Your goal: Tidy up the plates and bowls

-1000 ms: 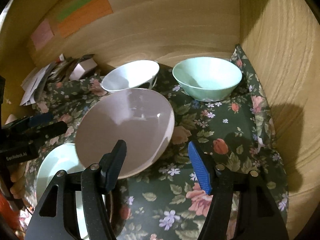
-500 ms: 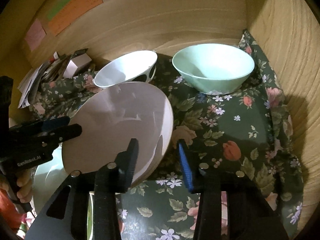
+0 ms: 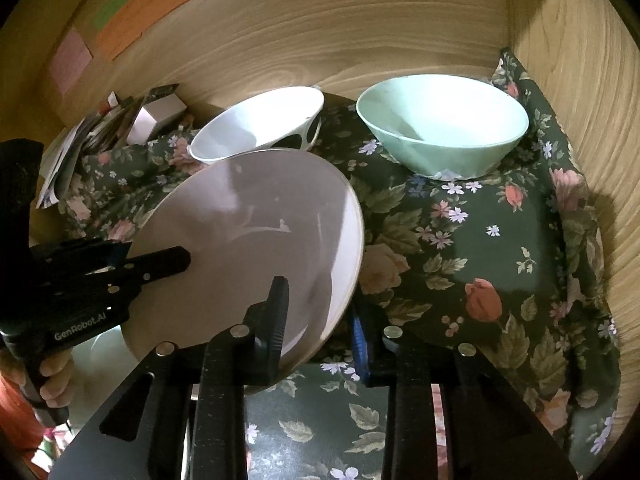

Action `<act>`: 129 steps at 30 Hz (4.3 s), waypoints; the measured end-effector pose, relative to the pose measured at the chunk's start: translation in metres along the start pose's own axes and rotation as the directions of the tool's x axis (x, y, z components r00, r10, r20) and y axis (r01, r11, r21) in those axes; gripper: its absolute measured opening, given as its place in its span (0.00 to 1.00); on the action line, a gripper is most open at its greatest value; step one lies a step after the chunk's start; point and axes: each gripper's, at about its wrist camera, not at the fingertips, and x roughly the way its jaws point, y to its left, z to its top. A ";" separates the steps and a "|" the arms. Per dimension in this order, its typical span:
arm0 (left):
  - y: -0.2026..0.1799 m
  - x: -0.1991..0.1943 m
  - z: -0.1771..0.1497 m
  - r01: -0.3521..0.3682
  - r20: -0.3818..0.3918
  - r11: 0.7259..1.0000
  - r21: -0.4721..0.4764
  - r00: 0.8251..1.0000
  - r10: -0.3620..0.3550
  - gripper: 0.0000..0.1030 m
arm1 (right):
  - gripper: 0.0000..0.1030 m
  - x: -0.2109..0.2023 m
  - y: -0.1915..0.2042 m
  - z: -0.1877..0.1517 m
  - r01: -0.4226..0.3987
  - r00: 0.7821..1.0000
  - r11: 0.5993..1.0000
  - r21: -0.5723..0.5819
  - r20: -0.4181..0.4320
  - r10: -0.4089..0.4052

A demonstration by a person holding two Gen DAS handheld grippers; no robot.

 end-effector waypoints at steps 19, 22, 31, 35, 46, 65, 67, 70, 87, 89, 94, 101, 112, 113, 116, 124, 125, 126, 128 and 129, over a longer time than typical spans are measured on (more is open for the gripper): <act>-0.005 -0.041 -0.004 0.018 0.098 1.000 -0.002 0.995 -0.018 0.23 | 0.25 -0.041 0.017 0.000 0.034 0.995 0.999 -0.012 0.098 -0.033; -0.004 -0.051 -0.008 0.017 0.119 1.000 -0.007 0.993 -0.016 0.23 | 0.25 -0.047 0.024 0.000 0.030 0.993 0.999 -0.021 0.112 -0.028; 0.010 -0.086 -0.026 0.005 0.172 0.999 -0.035 0.985 0.001 0.22 | 0.25 -0.060 0.051 -0.003 0.004 0.990 0.999 -0.054 0.144 0.004; 0.018 -0.100 -0.036 -0.003 0.188 0.999 -0.052 0.982 0.013 0.23 | 0.25 -0.063 0.067 -0.006 -0.013 0.988 0.997 -0.076 0.153 0.025; 0.051 -0.133 -0.073 -0.039 0.220 0.992 -0.116 0.973 0.064 0.23 | 0.25 -0.060 0.113 -0.015 -0.059 0.986 0.987 -0.149 0.145 0.081; 0.120 -0.164 -0.142 -0.097 0.220 0.960 -0.263 0.963 0.157 0.23 | 0.25 -0.028 0.197 -0.035 -0.150 0.984 0.951 -0.271 0.051 0.170; 0.129 -0.165 -0.150 -0.102 0.214 0.955 -0.279 0.963 0.166 0.23 | 0.25 -0.024 0.205 -0.037 -0.159 0.984 0.947 -0.280 0.038 0.176; 0.140 -0.167 -0.159 -0.110 0.203 0.948 -0.300 0.963 0.176 0.23 | 0.25 -0.015 0.218 -0.041 -0.174 0.983 0.940 -0.294 0.011 0.186; 0.189 -0.155 -0.207 -0.156 0.123 0.905 -0.396 0.967 0.221 0.23 | 0.25 0.038 0.263 -0.058 -0.210 0.975 0.911 -0.355 -0.140 0.170; 0.191 -0.152 -0.209 -0.162 0.113 0.904 -0.396 0.968 0.223 0.23 | 0.25 0.044 0.263 -0.058 -0.210 0.974 0.912 -0.353 -0.156 0.163; 0.192 -0.146 -0.211 -0.167 0.106 0.905 -0.392 0.969 0.225 0.23 | 0.26 0.049 0.263 -0.058 -0.211 0.971 0.912 -0.353 -0.180 0.155; 0.193 -0.144 -0.209 -0.162 0.100 0.903 -0.399 0.971 0.219 0.23 | 0.27 0.047 0.261 -0.057 -0.217 0.971 0.910 -0.354 -0.177 0.163; 0.187 -0.163 -0.200 -0.197 0.126 0.892 -0.407 0.955 0.268 0.51 | 0.48 0.009 0.250 -0.049 -0.197 0.980 0.914 -0.356 -0.051 0.191; 0.186 -0.166 -0.199 -0.199 0.133 0.892 -0.405 0.953 0.273 0.52 | 0.49 0.006 0.246 -0.048 -0.195 0.980 0.917 -0.347 -0.040 0.194; 0.179 -0.177 -0.191 -0.207 0.161 0.894 -0.396 0.943 0.290 0.56 | 0.49 -0.005 0.233 -0.043 -0.185 0.981 0.927 -0.326 -0.008 0.194; 0.149 -0.202 -0.163 -0.189 0.261 0.922 -0.337 0.923 0.284 0.59 | 0.52 -0.034 0.200 -0.028 -0.128 0.983 0.949 -0.288 0.089 0.160; 0.146 -0.204 -0.160 -0.184 0.269 0.925 -0.332 0.922 0.280 0.59 | 0.53 -0.038 0.195 -0.026 -0.122 0.982 0.952 -0.280 0.106 0.156; 0.141 -0.205 -0.154 -0.179 0.280 0.928 -0.325 0.920 0.275 0.59 | 0.55 -0.041 0.190 -0.025 -0.116 0.981 0.955 -0.273 0.120 0.153; 0.134 -0.207 -0.146 -0.175 0.296 0.933 -0.314 0.916 0.271 0.60 | 0.58 -0.048 0.180 -0.021 -0.100 0.978 0.961 -0.259 0.150 0.142; 0.129 -0.207 -0.139 -0.176 0.306 0.936 -0.306 0.913 0.271 0.62 | 0.58 -0.051 0.175 -0.019 -0.094 0.977 0.963 -0.254 0.161 0.138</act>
